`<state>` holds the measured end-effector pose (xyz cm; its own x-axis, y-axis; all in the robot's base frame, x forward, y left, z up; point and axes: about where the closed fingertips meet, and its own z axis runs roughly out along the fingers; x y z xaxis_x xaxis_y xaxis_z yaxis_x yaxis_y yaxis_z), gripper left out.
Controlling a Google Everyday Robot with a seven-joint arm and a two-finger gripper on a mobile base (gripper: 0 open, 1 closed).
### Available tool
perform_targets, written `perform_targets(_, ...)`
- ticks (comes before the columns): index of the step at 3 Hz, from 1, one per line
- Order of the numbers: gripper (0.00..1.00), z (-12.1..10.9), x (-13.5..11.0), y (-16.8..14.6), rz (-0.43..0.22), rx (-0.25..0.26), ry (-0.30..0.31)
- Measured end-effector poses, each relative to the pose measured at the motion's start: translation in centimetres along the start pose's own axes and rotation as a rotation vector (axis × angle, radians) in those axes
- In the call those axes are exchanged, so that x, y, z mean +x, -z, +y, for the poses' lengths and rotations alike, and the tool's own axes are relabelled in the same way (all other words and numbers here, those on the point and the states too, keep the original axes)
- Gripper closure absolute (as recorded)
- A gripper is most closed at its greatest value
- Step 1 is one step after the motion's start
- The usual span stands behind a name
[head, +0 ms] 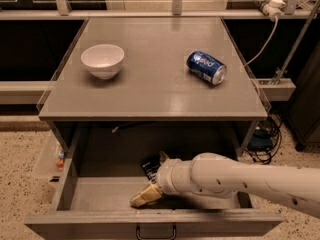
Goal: Pick rxbar blueberry from top drawer and place on counter
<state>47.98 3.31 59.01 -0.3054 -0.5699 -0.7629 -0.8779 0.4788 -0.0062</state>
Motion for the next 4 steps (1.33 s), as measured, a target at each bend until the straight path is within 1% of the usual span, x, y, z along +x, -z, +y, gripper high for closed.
perform_targets(1,0.18,0.89,0.56,-0.57,0.03,-0.015,0.015)
perform_targets(2,0.43,0.98,0.56,-0.64,0.032,-0.017,0.016)
perform_targets(4,0.87,0.98,0.56,-0.64,0.032,-0.017,0.016)
